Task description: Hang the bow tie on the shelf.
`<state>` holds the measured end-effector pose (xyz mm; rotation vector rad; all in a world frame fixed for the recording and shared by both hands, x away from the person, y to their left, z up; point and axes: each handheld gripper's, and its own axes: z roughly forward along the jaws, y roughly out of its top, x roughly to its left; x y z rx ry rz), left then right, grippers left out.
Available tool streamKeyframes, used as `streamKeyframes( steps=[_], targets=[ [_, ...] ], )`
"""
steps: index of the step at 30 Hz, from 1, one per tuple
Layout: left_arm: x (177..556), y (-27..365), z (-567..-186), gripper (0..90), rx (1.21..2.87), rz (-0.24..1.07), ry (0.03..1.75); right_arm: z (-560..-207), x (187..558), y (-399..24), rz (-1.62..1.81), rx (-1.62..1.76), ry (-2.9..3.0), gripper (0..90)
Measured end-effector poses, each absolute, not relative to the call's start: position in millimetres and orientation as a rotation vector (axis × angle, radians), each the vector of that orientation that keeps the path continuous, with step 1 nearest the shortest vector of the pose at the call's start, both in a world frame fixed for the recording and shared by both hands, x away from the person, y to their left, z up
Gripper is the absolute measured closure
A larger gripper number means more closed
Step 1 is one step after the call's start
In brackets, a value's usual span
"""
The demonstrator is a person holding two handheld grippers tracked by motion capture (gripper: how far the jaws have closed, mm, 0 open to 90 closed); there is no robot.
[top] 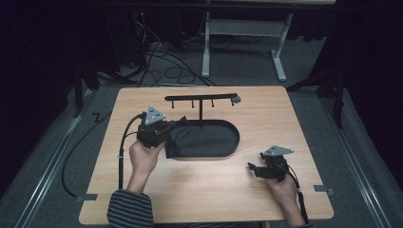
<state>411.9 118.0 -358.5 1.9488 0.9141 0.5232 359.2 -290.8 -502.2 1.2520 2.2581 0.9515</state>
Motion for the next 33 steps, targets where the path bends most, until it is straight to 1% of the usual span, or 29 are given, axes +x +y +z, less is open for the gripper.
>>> streamKeyframes(
  steps=[8, 18, 33],
  targets=[
    [415.5, 121.6, -348.4, 87.0, 1.924, 0.559, 0.923, -502.2, 359.2, -290.9, 0.952, 1.253, 2.258, 31.7],
    [420.6, 123.7, -335.7, 87.0, 1.902, 0.638, 0.938, -502.2, 359.7, -291.3, 0.955, 1.25, 2.259, 31.8],
    [438.7, 120.2, -332.8, 86.9, 1.905, 0.693, 0.981, -502.2, 359.5, -291.2, 0.955, 1.252, 2.259, 31.7]
  ],
)
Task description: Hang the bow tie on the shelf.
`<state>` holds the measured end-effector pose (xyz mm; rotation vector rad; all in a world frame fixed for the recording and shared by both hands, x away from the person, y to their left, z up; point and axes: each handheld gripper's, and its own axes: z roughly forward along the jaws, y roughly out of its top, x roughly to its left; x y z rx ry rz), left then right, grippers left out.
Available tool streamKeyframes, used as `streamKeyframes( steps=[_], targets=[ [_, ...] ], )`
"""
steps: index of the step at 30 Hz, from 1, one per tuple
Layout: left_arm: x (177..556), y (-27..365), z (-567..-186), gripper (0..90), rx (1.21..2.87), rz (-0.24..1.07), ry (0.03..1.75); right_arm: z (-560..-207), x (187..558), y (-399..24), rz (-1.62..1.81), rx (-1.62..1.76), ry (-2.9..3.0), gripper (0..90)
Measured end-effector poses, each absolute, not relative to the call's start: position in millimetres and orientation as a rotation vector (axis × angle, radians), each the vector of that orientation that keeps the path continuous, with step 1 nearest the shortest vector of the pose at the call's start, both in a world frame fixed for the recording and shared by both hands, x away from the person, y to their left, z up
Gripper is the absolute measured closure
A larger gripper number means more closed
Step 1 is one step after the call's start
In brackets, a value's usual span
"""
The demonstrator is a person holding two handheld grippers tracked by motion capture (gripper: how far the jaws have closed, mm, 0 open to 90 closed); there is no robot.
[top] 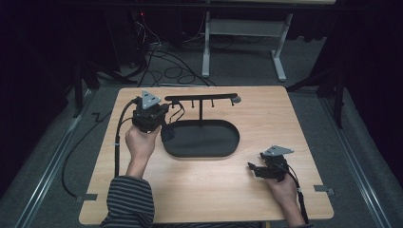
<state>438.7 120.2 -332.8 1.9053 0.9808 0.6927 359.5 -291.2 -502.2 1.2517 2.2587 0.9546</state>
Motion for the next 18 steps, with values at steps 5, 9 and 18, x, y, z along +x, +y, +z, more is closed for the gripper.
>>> streamKeyframes(
  steps=[5, 9, 18],
  targets=[
    [442.6, 118.1, -334.6, 86.9, 1.913, 0.714, 0.989, -502.2, 359.5, -291.2, 0.954, 1.252, 2.259, 31.7],
    [446.6, 118.4, -337.1, 86.8, 1.921, 0.724, 1.004, -502.2, 359.5, -291.1, 0.955, 1.252, 2.258, 31.7],
    [453.3, 118.3, -341.3, 86.6, 1.918, 0.749, 1.025, -502.2, 359.5, -291.1, 0.955, 1.252, 2.259, 31.7]
  ],
)
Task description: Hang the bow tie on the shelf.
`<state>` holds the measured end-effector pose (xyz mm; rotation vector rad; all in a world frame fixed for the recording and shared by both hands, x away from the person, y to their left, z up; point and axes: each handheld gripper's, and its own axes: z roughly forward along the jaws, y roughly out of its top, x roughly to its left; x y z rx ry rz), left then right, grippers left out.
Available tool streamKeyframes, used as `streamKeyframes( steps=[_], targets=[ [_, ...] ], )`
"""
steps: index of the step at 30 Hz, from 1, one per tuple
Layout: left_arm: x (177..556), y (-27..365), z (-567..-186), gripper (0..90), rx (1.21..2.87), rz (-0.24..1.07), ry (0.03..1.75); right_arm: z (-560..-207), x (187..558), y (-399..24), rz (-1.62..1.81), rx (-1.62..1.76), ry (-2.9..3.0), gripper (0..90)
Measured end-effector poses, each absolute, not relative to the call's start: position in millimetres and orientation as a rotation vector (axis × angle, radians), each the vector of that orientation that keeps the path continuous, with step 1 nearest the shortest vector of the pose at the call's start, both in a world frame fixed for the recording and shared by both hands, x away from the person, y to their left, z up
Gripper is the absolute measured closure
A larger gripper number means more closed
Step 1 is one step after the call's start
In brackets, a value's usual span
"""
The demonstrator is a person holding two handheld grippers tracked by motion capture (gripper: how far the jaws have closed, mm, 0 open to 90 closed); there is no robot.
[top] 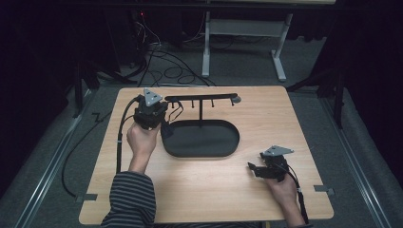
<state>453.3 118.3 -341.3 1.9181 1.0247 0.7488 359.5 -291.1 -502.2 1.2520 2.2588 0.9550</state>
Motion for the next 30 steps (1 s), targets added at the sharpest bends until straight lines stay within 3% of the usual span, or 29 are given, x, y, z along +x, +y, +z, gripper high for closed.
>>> streamKeyframes(
  steps=[30],
  targets=[
    [460.7, 115.0, -348.0, 84.0, 1.972, 0.756, 1.052, -502.2, 359.3, -291.0, 0.953, 1.25, 2.26, 31.5]
  ],
)
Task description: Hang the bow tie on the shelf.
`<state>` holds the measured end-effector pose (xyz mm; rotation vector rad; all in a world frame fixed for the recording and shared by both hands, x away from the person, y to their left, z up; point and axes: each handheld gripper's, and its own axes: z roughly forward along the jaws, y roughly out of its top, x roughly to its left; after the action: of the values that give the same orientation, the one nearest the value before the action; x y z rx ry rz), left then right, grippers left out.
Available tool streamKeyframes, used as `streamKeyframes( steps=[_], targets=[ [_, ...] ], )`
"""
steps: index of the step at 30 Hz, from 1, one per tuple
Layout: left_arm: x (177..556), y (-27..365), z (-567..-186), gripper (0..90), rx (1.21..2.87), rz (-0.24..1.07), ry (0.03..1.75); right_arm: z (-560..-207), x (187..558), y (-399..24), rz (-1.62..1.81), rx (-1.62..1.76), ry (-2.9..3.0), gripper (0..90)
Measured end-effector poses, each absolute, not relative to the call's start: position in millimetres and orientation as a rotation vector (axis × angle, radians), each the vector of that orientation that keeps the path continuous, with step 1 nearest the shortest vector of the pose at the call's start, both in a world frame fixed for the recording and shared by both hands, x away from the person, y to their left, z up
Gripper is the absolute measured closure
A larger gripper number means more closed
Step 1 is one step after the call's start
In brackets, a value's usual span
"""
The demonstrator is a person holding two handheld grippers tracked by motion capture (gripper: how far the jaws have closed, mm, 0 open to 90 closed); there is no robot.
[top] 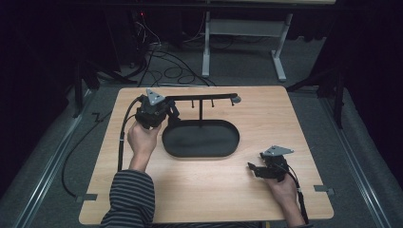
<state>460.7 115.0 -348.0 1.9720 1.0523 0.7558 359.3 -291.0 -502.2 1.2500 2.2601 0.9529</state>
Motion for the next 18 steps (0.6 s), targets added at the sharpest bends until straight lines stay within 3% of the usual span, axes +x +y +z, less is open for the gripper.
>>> streamKeyframes(
  steps=[18],
  targets=[
    [457.8, 121.0, -345.3, 81.2, 1.948, 0.716, 1.053, -502.2, 359.3, -290.7, 0.952, 1.246, 2.262, 31.4]
  ],
)
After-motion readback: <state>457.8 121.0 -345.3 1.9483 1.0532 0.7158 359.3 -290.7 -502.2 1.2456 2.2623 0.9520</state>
